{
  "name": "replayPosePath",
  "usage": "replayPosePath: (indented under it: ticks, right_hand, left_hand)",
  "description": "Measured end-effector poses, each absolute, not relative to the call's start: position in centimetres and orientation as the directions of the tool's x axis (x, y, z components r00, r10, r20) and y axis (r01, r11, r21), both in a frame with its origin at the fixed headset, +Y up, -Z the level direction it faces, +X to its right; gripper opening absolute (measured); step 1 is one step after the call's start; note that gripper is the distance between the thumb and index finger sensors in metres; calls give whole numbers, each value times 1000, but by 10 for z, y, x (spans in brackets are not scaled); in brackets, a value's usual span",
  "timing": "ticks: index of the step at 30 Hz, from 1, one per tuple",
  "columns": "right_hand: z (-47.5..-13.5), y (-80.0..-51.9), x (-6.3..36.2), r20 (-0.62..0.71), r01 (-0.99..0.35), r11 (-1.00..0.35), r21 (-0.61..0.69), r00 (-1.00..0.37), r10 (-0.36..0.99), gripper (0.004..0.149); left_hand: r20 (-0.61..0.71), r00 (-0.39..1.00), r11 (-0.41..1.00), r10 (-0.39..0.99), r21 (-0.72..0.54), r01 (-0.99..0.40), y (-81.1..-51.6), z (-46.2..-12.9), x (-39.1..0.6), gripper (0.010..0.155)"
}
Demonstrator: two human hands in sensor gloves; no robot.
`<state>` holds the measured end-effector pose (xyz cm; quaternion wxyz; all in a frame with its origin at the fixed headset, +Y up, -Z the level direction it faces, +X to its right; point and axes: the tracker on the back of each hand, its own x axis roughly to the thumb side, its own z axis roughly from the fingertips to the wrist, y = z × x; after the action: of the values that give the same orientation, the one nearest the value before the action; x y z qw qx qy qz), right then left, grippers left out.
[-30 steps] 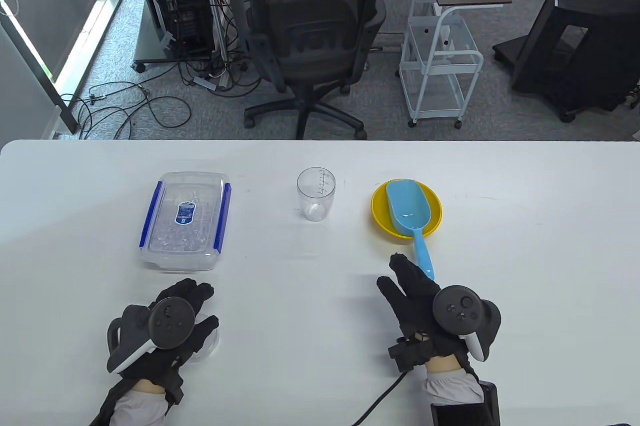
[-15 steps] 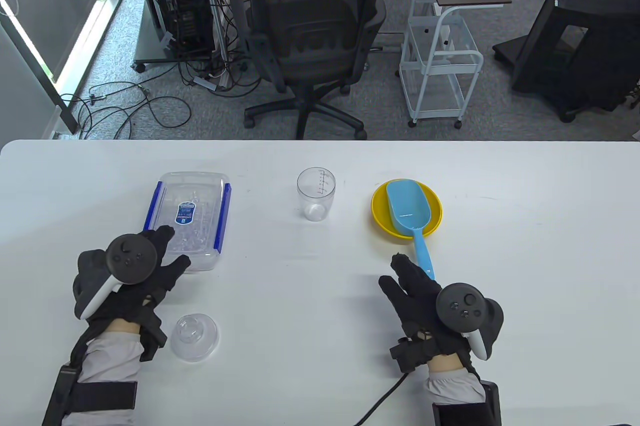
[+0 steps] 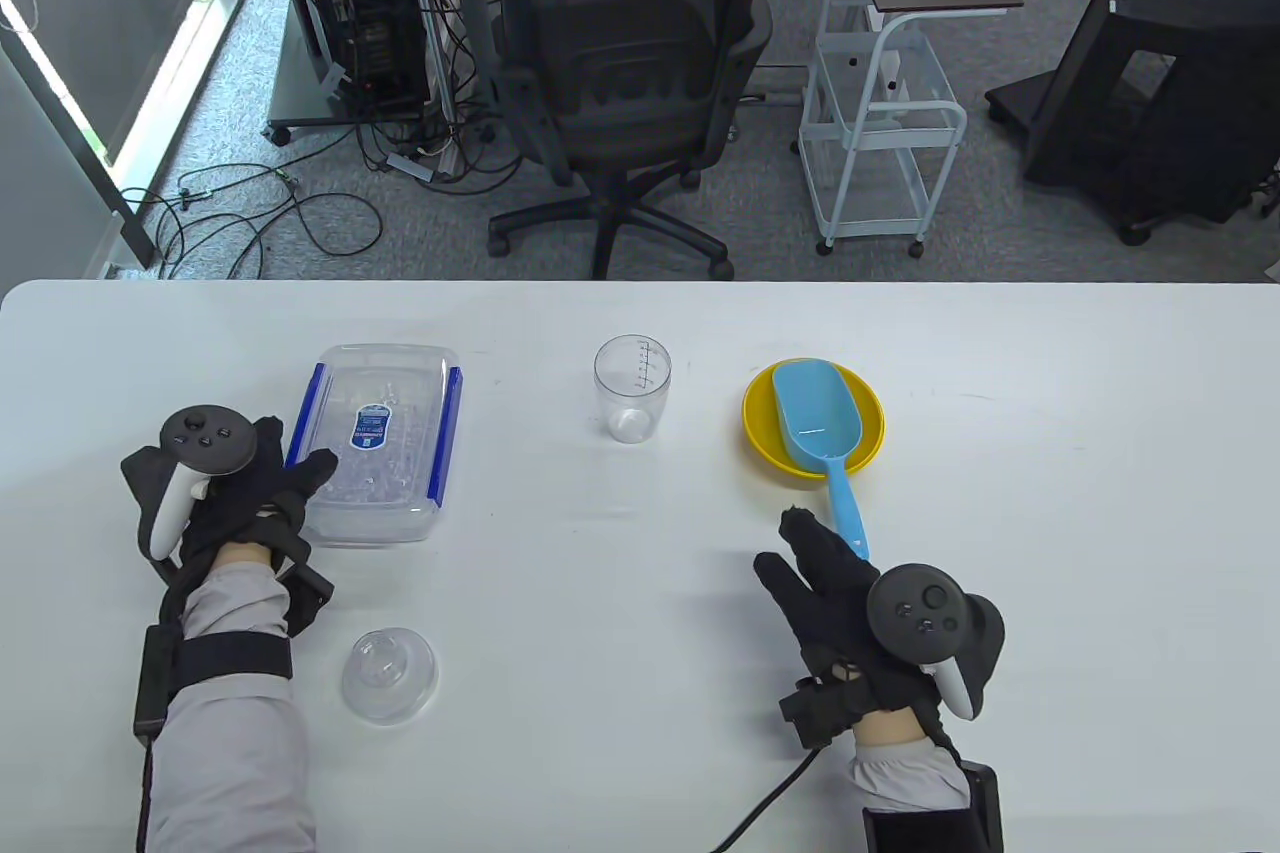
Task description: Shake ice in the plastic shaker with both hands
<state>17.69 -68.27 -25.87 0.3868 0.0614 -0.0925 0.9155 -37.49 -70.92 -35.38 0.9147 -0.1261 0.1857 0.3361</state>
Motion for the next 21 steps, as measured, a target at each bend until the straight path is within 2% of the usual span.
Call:
replayPosePath:
  ticks: [4,6,8,10,12,16,21]
  right_hand:
    - [-261,-686,176,178,-722,-686,-88,-689,702,63]
    - [-263,-688,177,179,-726,-683,-79,-685,707,63]
    - [-264,-689,177,175,-726,-684,-72,-684,708,63]
    - [-265,-690,176,171,-721,-690,-64,-689,704,63]
    - [-265,-690,176,171,-721,-691,-62,-689,704,63]
    - [-265,-691,173,175,-714,-698,-56,-696,697,63]
    - [-263,-690,173,183,-711,-700,-62,-698,692,63]
  left_hand:
    - [-450,554,579,701,-94,-810,-740,-363,-383,82]
    - [-450,492,509,746,-92,-856,-746,-364,-387,83]
    - [-468,452,486,759,-54,-872,-747,-364,-394,85]
    - [-480,420,438,770,-81,-895,-747,-363,-398,87]
    - [-508,368,396,779,-56,-916,-748,-359,-399,87]
    - [-497,205,243,843,12,-970,-755,-349,-398,89]
    - [-492,144,209,859,79,-975,-754,-333,-389,91]
